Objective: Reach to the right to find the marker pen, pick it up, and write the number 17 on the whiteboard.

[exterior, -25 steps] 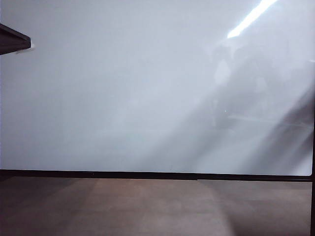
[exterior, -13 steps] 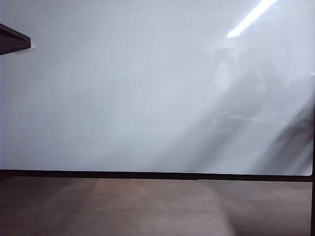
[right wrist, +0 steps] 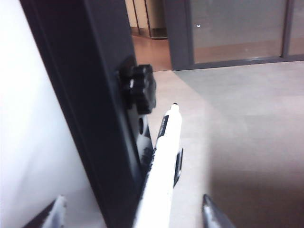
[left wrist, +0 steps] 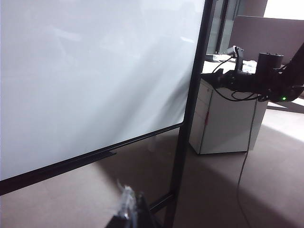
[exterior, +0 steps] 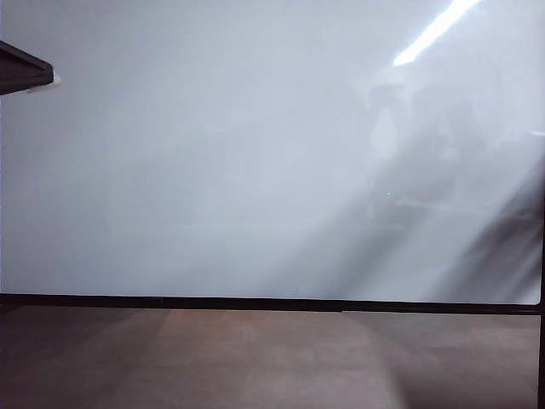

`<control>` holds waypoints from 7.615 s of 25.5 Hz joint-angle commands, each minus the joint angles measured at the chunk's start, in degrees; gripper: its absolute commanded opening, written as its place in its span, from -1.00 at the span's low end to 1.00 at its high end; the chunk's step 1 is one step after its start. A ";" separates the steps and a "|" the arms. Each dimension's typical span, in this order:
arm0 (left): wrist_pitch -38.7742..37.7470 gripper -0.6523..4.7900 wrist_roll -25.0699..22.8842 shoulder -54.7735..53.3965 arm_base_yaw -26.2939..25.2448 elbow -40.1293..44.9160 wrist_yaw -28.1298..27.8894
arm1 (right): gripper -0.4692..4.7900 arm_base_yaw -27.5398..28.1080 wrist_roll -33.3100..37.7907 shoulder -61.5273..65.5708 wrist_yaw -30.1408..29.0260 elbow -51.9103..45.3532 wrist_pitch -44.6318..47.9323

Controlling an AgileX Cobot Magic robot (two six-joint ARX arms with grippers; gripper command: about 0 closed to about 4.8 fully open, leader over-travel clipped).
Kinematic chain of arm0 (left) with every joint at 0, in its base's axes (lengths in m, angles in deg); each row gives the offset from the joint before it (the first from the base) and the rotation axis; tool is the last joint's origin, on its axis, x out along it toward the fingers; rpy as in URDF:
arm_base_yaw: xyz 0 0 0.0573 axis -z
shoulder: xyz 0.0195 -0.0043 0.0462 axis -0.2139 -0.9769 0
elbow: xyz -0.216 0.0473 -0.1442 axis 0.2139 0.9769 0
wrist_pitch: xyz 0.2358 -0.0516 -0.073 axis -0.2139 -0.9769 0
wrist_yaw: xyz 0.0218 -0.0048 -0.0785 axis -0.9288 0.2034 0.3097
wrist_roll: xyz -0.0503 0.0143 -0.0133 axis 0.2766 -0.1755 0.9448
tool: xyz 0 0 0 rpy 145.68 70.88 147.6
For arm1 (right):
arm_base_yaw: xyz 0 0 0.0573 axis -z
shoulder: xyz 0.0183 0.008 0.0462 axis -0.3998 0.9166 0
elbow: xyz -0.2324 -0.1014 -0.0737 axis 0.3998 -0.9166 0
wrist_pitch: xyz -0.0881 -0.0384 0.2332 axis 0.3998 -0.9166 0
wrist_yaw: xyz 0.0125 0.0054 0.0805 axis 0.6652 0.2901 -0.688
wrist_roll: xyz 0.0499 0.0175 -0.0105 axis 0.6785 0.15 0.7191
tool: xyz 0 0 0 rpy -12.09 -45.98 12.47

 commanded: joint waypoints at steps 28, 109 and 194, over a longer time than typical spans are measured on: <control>0.20 -0.78 -0.07 -0.07 -1.44 -0.04 0.26 | -0.85 4.42 4.13 -20.83 23.82 -0.02 -10.12; -0.92 -0.78 -0.07 -23.10 -21.59 -44.52 12.50 | -0.85 -55.45 2.95 -33.59 49.99 22.51 -44.46; -0.94 -0.78 -0.07 -22.40 -24.37 -44.11 12.50 | -0.85 -49.05 4.74 -33.46 48.89 19.91 -43.17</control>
